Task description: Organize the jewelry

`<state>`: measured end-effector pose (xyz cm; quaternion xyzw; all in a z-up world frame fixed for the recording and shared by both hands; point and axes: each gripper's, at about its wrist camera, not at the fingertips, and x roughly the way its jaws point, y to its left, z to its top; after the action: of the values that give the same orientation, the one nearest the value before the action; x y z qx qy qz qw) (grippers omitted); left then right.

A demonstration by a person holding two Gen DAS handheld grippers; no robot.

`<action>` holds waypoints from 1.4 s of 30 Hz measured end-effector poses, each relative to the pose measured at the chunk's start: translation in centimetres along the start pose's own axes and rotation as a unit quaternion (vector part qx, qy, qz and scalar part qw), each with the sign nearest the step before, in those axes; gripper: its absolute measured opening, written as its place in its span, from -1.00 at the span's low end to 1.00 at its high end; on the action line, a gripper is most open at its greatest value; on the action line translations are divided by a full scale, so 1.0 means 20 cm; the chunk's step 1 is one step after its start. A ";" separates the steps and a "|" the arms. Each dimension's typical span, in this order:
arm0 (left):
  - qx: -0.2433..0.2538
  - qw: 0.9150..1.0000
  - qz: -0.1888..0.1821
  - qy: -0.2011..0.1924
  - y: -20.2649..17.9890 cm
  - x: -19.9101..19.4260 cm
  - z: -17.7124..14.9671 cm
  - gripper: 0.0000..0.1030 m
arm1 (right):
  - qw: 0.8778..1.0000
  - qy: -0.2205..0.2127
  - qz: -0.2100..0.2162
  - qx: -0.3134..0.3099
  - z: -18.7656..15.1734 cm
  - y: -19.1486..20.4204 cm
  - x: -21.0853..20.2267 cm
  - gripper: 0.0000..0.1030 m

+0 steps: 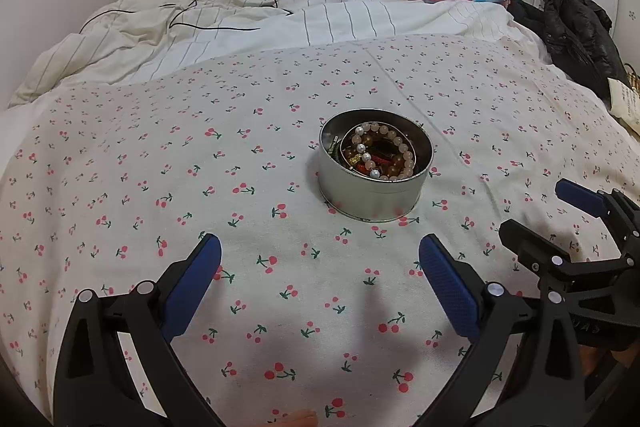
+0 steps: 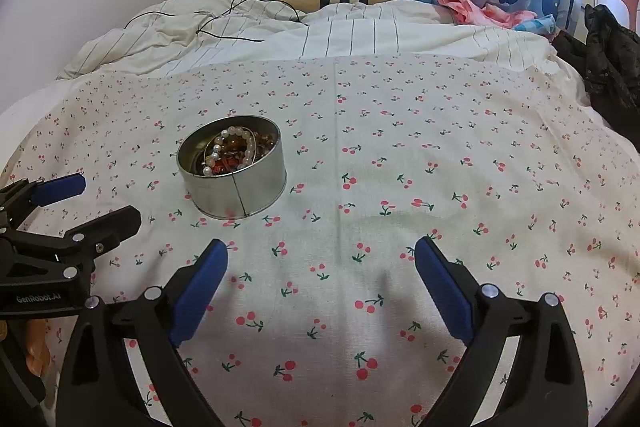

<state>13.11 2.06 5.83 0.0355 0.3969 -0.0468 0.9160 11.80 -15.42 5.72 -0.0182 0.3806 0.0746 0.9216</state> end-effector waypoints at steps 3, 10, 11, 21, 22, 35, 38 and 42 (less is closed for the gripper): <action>0.000 1.000 0.001 0.000 0.00 0.00 0.00 0.85 | 1.000 0.001 -0.001 0.000 0.00 0.00 0.00 0.77; -0.003 1.000 0.003 -0.001 0.01 0.00 0.01 0.85 | 1.000 0.003 -0.004 0.000 0.00 0.01 0.01 0.80; -0.004 1.000 0.004 -0.001 0.01 0.00 0.01 0.85 | 1.000 0.003 -0.004 0.000 0.00 0.00 0.01 0.80; -0.004 1.000 0.006 0.001 0.01 0.00 0.00 0.85 | 1.000 0.006 -0.004 -0.002 0.00 0.01 0.01 0.82; -0.005 1.000 0.005 0.001 0.01 0.00 0.00 0.85 | 1.000 0.006 -0.004 -0.003 0.00 0.01 0.01 0.82; -0.004 1.000 0.007 0.001 0.01 0.00 0.00 0.85 | 1.000 0.009 -0.003 -0.006 0.00 0.02 0.02 0.83; -0.002 1.000 0.008 0.001 0.01 0.00 0.00 0.85 | 1.000 0.011 -0.002 -0.007 0.00 0.01 0.02 0.83; -0.001 1.000 0.010 0.000 0.01 0.00 0.00 0.85 | 1.000 0.012 -0.001 -0.007 -0.01 0.01 0.02 0.83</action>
<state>13.18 2.18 5.86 0.0389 0.3969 -0.0369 0.9163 11.99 -15.13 5.34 -0.0259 0.3910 0.0755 0.9169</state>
